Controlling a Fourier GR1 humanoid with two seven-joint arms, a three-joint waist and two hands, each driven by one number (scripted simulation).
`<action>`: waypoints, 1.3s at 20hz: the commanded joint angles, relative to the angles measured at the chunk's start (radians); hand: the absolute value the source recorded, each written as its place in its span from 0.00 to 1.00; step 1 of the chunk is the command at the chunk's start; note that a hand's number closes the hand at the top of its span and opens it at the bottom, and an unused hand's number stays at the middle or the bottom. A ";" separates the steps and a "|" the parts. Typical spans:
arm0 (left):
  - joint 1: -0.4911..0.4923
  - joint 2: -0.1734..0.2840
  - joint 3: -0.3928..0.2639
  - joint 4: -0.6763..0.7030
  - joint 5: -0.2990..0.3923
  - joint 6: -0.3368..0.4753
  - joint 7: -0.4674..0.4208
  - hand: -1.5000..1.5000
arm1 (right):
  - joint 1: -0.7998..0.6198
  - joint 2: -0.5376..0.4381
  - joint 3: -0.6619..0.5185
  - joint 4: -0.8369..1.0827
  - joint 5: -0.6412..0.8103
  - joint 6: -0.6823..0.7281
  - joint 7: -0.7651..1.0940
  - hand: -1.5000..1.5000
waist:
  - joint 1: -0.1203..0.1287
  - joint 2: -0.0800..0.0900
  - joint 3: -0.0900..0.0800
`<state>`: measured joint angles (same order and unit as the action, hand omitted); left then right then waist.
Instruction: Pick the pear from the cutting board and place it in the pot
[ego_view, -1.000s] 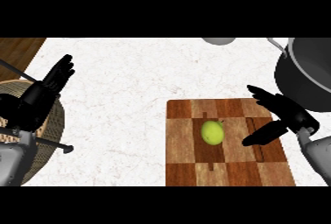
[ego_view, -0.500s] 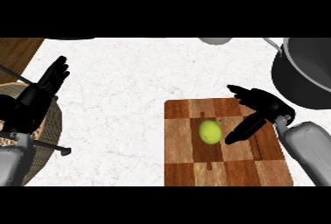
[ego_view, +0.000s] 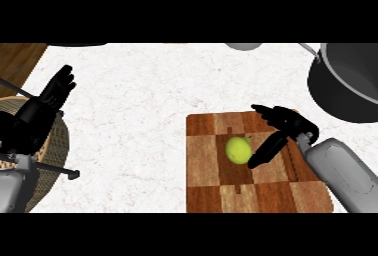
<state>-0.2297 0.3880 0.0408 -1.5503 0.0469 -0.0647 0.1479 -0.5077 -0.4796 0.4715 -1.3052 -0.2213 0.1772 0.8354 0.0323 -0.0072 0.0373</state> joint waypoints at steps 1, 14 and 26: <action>0.021 -0.116 0.087 0.006 0.087 0.117 0.022 0.50 | -0.015 0.037 0.017 0.010 0.019 -0.014 0.027 0.00 | -0.005 0.006 -0.038; 0.036 -0.161 0.139 -0.011 0.047 0.084 0.026 0.50 | 0.040 0.084 0.057 0.062 0.091 -0.043 -0.020 0.00 | -0.015 0.005 -0.038; -0.017 -0.192 0.183 -0.027 -0.004 0.058 0.074 0.50 | 0.050 0.115 0.111 0.110 0.186 0.004 -0.198 1.00 | -0.012 0.009 -0.037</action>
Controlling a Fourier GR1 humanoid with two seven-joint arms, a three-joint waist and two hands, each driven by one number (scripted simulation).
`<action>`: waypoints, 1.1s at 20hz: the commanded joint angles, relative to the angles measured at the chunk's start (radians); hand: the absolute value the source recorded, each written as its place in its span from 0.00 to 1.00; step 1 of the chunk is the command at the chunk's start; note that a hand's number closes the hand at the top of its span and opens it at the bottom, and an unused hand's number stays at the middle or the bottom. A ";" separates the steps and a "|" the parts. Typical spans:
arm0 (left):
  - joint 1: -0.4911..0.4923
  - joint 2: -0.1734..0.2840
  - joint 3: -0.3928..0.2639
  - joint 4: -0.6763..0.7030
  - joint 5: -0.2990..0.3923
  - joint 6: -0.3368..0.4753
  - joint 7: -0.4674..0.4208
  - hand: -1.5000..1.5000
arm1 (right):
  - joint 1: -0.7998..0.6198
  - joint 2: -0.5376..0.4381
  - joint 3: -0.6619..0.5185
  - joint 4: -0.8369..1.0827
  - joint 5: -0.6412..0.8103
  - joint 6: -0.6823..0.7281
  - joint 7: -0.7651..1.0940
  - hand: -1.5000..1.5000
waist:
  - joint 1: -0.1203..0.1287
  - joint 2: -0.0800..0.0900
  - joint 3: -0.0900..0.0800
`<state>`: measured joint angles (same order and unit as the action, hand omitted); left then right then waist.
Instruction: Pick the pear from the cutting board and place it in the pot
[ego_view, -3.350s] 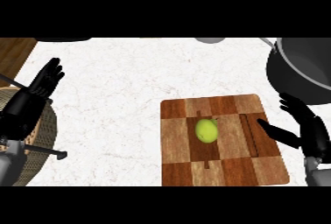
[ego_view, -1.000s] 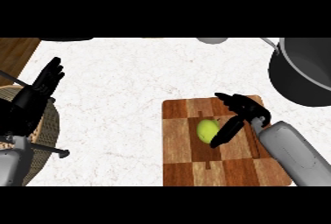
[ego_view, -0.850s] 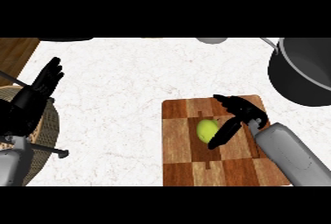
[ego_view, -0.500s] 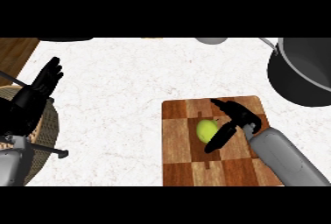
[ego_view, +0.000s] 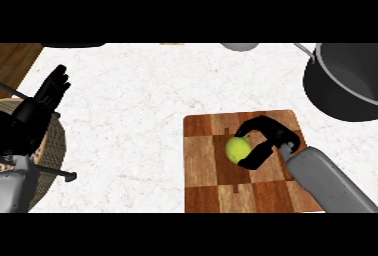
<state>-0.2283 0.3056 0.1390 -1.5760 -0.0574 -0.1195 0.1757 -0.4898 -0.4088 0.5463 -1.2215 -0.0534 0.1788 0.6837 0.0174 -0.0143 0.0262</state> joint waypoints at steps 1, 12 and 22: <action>-0.023 -0.146 0.061 -0.021 0.086 0.133 0.056 0.50 | 0.005 0.073 0.024 0.066 0.024 -0.021 -0.034 1.00 | 0.014 0.018 -0.025; 0.032 -0.114 0.089 0.013 0.021 0.035 0.023 0.50 | 0.016 -0.144 0.288 -0.325 0.228 0.251 -0.506 1.00 | -0.019 -0.044 -0.025; 0.099 -0.145 0.206 -0.046 0.030 0.072 0.034 0.50 | 0.178 -0.506 0.079 -0.653 0.228 0.062 -0.947 1.00 | -0.138 -0.026 -0.019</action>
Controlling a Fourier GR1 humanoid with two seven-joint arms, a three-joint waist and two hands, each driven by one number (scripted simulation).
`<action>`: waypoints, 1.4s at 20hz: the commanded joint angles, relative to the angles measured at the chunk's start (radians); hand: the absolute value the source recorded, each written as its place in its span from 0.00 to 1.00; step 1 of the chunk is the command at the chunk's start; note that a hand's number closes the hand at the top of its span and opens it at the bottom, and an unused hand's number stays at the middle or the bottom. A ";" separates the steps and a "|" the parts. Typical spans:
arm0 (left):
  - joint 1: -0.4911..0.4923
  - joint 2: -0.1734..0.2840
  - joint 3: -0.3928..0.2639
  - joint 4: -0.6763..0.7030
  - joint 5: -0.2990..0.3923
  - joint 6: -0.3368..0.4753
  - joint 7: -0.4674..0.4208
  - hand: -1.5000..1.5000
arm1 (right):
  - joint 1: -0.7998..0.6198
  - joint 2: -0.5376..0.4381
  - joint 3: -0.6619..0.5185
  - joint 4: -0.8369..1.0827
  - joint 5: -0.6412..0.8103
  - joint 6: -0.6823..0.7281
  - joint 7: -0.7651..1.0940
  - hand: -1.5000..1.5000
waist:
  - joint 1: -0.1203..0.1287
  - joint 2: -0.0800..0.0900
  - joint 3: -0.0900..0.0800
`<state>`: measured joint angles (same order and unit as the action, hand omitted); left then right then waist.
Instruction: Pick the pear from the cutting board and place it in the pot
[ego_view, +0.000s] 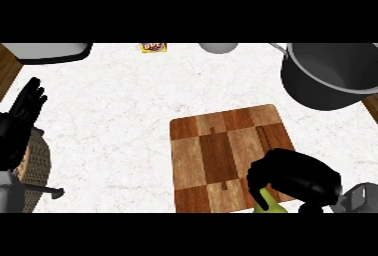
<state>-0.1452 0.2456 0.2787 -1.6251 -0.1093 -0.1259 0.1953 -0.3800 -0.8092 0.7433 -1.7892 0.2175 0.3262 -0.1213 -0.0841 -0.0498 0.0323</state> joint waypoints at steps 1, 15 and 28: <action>0.022 -0.103 0.064 -0.004 0.087 0.075 0.008 0.50 | 0.073 -0.113 -0.180 -0.090 -0.070 -0.122 -0.168 1.00 | -0.041 0.013 -0.025; -0.013 -0.136 0.106 -0.057 0.085 0.036 0.032 0.50 | 0.329 -0.286 -0.788 0.231 -0.499 -0.126 -0.554 1.00 | 0.015 0.045 -0.030; -0.086 -0.221 0.012 -0.060 0.024 0.031 0.068 0.50 | 0.139 -0.221 -0.766 0.660 -0.407 0.009 -0.629 1.00 | 0.121 0.057 -0.031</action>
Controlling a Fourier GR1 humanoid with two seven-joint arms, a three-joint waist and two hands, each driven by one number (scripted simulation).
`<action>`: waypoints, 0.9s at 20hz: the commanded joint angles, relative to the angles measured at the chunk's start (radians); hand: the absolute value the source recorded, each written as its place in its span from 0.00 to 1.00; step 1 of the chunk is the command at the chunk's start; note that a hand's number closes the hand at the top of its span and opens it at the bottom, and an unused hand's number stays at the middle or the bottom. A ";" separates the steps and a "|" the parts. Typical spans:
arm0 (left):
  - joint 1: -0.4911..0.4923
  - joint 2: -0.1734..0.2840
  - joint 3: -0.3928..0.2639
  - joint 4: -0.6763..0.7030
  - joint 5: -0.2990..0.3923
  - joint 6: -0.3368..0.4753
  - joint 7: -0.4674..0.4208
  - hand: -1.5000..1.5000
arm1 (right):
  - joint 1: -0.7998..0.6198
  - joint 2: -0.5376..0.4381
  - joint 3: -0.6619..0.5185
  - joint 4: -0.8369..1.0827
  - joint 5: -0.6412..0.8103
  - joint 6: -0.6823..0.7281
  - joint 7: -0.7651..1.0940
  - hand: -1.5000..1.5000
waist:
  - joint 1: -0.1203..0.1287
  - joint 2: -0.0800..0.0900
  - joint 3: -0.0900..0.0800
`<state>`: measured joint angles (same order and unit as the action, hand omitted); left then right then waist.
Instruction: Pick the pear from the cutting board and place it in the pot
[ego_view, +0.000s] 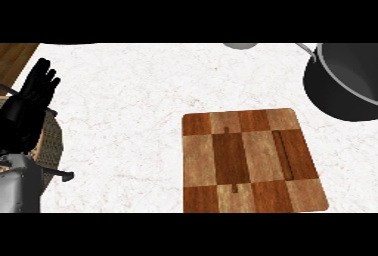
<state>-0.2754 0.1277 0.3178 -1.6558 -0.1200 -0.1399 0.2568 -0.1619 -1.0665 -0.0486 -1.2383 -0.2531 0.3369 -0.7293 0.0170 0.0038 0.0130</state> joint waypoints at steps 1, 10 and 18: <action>-0.024 -0.115 -0.036 0.005 0.024 0.070 0.024 0.50 | -0.118 0.062 0.032 0.175 0.022 0.047 -0.010 1.00 | 0.026 0.008 -0.011; 0.000 -0.084 -0.014 0.038 0.052 0.040 -0.039 0.50 | -0.336 0.164 0.079 0.413 0.395 -0.422 -0.120 1.00 | 0.047 0.016 -0.011; -0.034 -0.118 -0.056 0.038 0.030 0.086 -0.001 0.50 | -0.532 0.316 0.143 0.799 0.536 -0.465 -0.236 1.00 | 0.050 0.020 -0.009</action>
<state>-0.2908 0.0326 0.2806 -1.6253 -0.0819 -0.0771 0.2458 -0.6364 -0.8162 0.0685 -0.5920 0.2210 -0.0910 -0.9155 0.0629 0.0176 0.0009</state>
